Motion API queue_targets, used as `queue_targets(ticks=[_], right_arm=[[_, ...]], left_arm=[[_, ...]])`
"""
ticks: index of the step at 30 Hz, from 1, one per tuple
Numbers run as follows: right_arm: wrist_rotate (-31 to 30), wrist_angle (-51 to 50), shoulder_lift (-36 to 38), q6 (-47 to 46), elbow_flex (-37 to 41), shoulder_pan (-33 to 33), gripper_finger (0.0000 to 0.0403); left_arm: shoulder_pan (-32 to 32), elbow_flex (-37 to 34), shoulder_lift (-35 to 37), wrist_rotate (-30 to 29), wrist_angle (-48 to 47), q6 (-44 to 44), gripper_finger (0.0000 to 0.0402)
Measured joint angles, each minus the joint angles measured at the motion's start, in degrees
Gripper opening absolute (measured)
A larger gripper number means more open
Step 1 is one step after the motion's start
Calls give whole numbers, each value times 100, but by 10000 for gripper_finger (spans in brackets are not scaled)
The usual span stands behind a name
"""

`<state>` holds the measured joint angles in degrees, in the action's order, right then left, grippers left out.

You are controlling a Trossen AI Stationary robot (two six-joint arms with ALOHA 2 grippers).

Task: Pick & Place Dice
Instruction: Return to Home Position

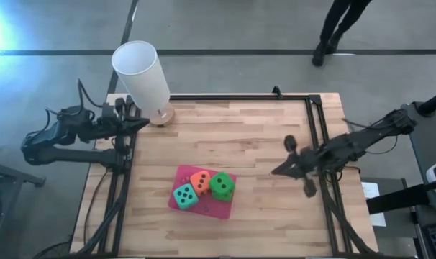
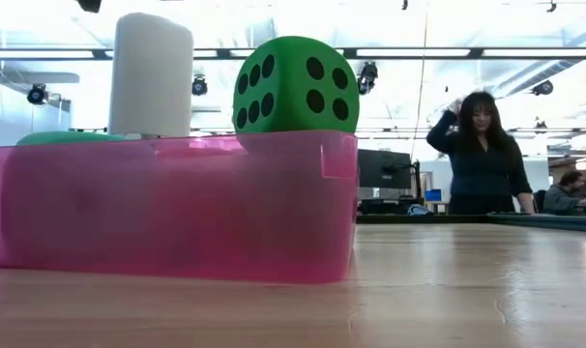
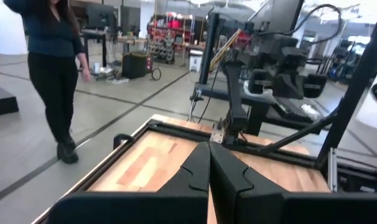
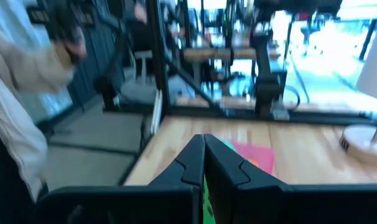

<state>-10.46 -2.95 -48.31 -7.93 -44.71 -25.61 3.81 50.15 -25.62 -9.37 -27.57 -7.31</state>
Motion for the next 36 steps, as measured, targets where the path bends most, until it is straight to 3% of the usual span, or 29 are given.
queue_targets(ticks=[7,19,30,36], right_arm=[[-20,16,915,205,11,2,8],[-20,-32,1832,817,82,2,8],[-162,-26,2959,835,614,1,8],[-345,-18,3661,813,979,2,8]], left_arm=[[0,-707,678,3,568,-144,4],[0,-1696,1745,2,1158,-514,3],[2,-2063,2566,-9,1175,-511,3],[2,-2028,2562,-68,1154,-323,3]])
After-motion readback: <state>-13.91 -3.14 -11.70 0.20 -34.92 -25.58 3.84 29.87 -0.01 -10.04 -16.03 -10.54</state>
